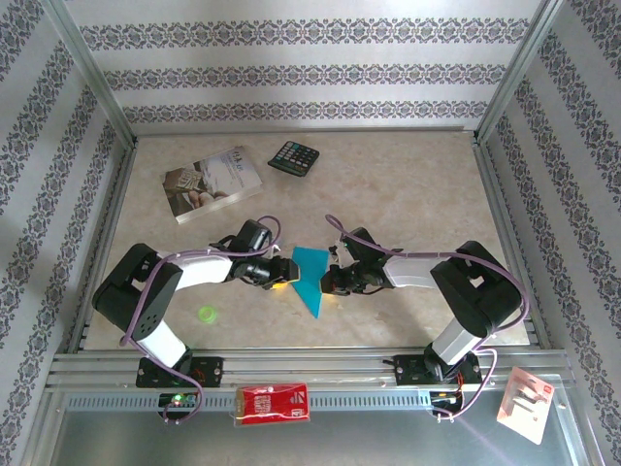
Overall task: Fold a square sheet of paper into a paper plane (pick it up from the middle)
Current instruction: Third fold the triangle at the center of the table, then fourth fold the wing at the center of the table.
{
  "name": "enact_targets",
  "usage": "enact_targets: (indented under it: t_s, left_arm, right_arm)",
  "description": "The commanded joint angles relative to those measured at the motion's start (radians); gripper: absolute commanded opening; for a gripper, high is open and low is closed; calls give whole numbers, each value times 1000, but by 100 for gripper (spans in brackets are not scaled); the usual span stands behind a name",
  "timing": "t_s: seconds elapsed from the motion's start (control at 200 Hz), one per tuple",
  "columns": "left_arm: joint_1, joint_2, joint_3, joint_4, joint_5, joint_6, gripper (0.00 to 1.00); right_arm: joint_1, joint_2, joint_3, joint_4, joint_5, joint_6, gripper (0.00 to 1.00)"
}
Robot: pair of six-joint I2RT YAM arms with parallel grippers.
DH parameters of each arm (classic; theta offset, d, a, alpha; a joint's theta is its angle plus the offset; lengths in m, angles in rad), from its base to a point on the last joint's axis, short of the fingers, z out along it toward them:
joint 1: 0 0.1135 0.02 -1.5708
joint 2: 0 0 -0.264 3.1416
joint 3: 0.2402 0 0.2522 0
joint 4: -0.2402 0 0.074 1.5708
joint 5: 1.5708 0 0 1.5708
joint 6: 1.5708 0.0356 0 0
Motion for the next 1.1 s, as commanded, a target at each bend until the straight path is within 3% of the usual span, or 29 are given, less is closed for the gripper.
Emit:
enact_targets:
  t_s: [0.0,1.094]
  left_arm:
    - [-4,34,21,14,42,11,44]
    - [47,10,18,70,68,0,42]
  right_arm:
    - [-10,30,-19,-10,37,-22,0]
    - [-20,50,-16,-23,31,-39,0]
